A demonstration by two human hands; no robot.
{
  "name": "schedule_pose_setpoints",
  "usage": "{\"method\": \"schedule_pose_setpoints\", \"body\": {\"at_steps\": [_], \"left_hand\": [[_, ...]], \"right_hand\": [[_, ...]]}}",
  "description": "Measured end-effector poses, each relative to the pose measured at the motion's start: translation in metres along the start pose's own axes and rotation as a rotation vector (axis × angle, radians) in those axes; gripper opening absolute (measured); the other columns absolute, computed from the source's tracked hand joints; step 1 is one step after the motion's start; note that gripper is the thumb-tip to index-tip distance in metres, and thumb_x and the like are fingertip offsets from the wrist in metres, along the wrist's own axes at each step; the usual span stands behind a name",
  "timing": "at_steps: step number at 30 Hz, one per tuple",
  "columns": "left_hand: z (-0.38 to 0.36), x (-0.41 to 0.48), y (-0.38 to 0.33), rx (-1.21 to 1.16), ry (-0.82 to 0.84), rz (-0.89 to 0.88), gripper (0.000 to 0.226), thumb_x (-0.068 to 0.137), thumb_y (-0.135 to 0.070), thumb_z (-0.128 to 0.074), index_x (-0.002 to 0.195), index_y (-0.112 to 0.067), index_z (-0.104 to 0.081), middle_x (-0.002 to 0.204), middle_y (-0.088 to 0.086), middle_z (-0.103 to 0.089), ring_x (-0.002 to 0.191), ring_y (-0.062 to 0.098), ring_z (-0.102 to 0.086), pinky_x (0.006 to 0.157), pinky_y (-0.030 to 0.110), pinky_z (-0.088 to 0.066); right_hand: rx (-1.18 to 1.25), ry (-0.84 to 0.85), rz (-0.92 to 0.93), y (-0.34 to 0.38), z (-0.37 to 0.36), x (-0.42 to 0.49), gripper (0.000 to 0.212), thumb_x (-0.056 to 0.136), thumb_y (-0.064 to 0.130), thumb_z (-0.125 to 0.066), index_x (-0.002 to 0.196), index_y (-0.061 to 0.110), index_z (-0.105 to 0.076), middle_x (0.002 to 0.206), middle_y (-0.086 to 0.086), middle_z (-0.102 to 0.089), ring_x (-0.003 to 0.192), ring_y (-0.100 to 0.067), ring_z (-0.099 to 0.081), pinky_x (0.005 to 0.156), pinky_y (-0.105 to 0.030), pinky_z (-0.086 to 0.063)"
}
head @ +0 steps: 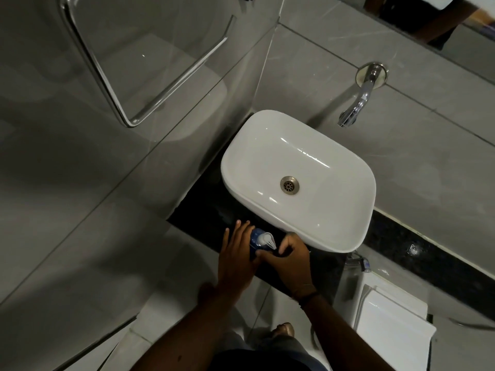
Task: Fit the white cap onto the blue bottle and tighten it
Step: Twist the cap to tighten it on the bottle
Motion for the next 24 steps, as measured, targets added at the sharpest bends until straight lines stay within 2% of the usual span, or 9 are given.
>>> {"method": "schedule_pose_setpoints", "body": {"at_steps": [2, 4, 5, 8, 12, 16, 19, 22, 24], "left_hand": [[0.000, 0.001, 0.000, -0.002, -0.006, -0.006, 0.072, 0.093, -0.058, -0.037, 0.142, -0.006, -0.050, 0.150, 0.011, -0.053, 0.149, 0.027, -0.034, 0.122, 0.055, -0.025], [0.001, 0.000, -0.002, 0.002, -0.022, -0.008, 0.075, 0.097, -0.062, -0.027, 0.141, -0.006, -0.052, 0.148, 0.011, -0.055, 0.148, 0.028, -0.036, 0.122, 0.055, -0.027], [0.001, 0.000, -0.003, 0.006, -0.026, -0.003, 0.078, 0.098, -0.064, -0.023, 0.141, -0.006, -0.053, 0.148, 0.011, -0.056, 0.147, 0.028, -0.037, 0.122, 0.055, -0.027], [0.003, 0.001, -0.006, 0.006, -0.010, 0.024, 0.082, 0.093, -0.069, -0.027, 0.141, -0.008, -0.053, 0.149, 0.009, -0.055, 0.148, 0.026, -0.036, 0.123, 0.054, -0.025], [0.004, 0.000, -0.007, 0.036, 0.026, 0.022, 0.087, 0.090, -0.071, -0.023, 0.143, -0.008, -0.051, 0.151, 0.009, -0.053, 0.150, 0.026, -0.033, 0.123, 0.054, -0.024], [0.005, 0.001, -0.007, 0.050, 0.025, 0.011, 0.091, 0.090, -0.074, -0.019, 0.143, -0.007, -0.052, 0.150, 0.009, -0.054, 0.148, 0.027, -0.036, 0.121, 0.056, -0.027], [0.004, 0.001, -0.006, 0.005, 0.011, 0.021, 0.095, 0.089, -0.077, -0.017, 0.143, -0.007, -0.051, 0.151, 0.008, -0.053, 0.150, 0.025, -0.034, 0.123, 0.055, -0.024], [0.004, 0.001, -0.005, -0.013, 0.005, 0.027, 0.096, 0.087, -0.080, -0.020, 0.145, -0.009, -0.048, 0.153, 0.006, -0.051, 0.151, 0.021, -0.030, 0.125, 0.051, -0.020], [0.005, 0.002, -0.005, 0.001, 0.024, 0.046, 0.100, 0.082, -0.083, -0.024, 0.146, -0.011, -0.047, 0.154, 0.004, -0.049, 0.152, 0.020, -0.028, 0.126, 0.049, -0.016]], "right_hand": [[0.001, 0.075, -0.013, -0.001, 0.002, 0.001, 0.048, 0.061, 0.021, -0.097, 0.096, 0.006, -0.067, 0.091, -0.007, -0.069, 0.080, -0.016, -0.066, 0.076, -0.034, -0.059], [-0.009, 0.186, 0.004, 0.005, -0.001, 0.004, 0.062, 0.071, 0.010, -0.091, 0.128, 0.011, -0.069, 0.117, -0.007, -0.074, 0.106, -0.011, -0.070, 0.099, -0.030, -0.059], [-0.027, 0.201, 0.025, 0.009, -0.002, 0.007, 0.061, 0.076, 0.007, -0.087, 0.134, 0.012, -0.069, 0.125, -0.005, -0.074, 0.115, -0.011, -0.069, 0.106, -0.033, -0.056], [-0.044, 0.149, 0.029, 0.014, -0.008, 0.011, 0.040, 0.082, 0.009, -0.084, 0.122, 0.013, -0.078, 0.116, -0.003, -0.077, 0.110, -0.018, -0.072, 0.103, -0.047, -0.058], [0.001, 0.035, -0.023, 0.023, -0.018, 0.001, 0.029, 0.079, 0.020, -0.085, 0.098, 0.040, -0.077, 0.101, 0.005, -0.078, 0.097, -0.015, -0.074, 0.093, -0.045, -0.061], [0.025, 0.010, -0.039, 0.021, -0.021, 0.001, 0.023, 0.075, 0.023, -0.087, 0.097, 0.025, -0.082, 0.097, 0.006, -0.079, 0.094, -0.014, -0.075, 0.090, -0.045, -0.061], [-0.032, 0.094, -0.039, 0.024, -0.013, 0.006, 0.042, 0.071, 0.018, -0.090, 0.112, 0.021, -0.080, 0.107, 0.004, -0.076, 0.102, -0.016, -0.073, 0.097, -0.044, -0.061], [-0.091, 0.289, 0.032, 0.025, 0.004, 0.014, 0.084, 0.068, 0.004, -0.088, 0.145, 0.028, -0.062, 0.119, 0.003, -0.069, 0.112, -0.016, -0.068, 0.105, -0.032, -0.057], [-0.178, 0.413, 0.119, 0.026, 0.019, 0.020, 0.092, 0.070, 0.011, -0.086, 0.151, 0.039, -0.053, 0.122, 0.016, -0.065, 0.105, -0.011, -0.067, 0.101, -0.028, -0.057]]}}
Point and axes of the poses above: each hand's wrist, its own x-axis towards the middle knuckle, its own z-axis out of the back of the hand, y = z × x, the point moved 1 cm from there along x, towards the middle knuckle
